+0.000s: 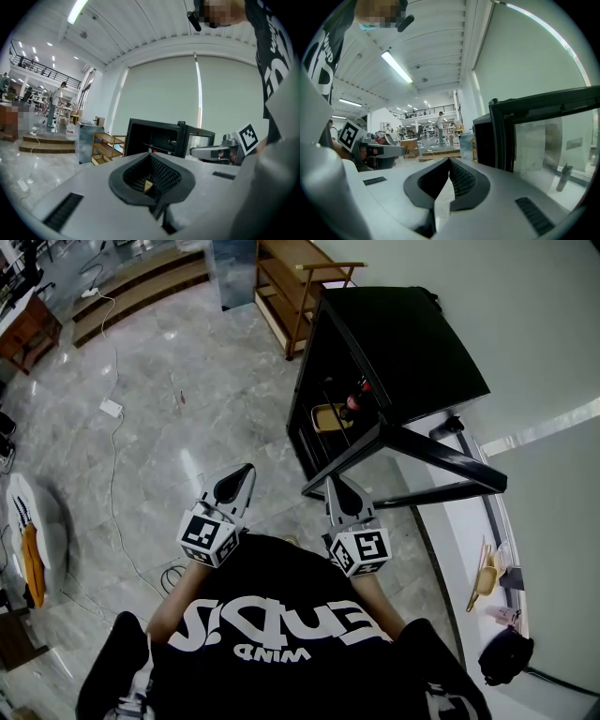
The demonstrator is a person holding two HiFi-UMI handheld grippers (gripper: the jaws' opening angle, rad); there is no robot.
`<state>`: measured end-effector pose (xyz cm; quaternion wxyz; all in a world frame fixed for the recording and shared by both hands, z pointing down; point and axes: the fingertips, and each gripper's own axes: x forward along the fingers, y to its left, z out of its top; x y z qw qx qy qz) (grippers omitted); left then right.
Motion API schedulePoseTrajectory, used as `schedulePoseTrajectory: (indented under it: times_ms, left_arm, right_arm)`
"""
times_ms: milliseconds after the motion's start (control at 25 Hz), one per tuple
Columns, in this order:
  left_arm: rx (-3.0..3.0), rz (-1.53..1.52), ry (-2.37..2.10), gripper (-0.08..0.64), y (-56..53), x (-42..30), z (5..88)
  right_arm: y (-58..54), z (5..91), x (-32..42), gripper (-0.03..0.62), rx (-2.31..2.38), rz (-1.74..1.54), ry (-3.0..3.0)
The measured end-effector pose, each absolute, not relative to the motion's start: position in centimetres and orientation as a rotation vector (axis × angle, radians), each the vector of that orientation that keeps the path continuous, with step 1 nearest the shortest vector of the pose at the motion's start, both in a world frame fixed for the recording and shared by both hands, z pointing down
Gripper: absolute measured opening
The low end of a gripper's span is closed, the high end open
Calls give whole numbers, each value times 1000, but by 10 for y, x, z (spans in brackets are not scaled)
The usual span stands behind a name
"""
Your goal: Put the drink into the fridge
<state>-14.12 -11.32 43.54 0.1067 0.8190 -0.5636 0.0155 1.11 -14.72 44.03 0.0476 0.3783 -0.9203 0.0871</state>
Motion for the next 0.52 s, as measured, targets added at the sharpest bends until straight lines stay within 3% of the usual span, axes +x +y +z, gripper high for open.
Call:
schedulePoseTrajectory:
  times_ms: [520]
  left_arm:
    - [2409,42,-1664,9,-104,-142,435]
  right_arm:
    - [-138,439,13,25,1154,264,-2802]
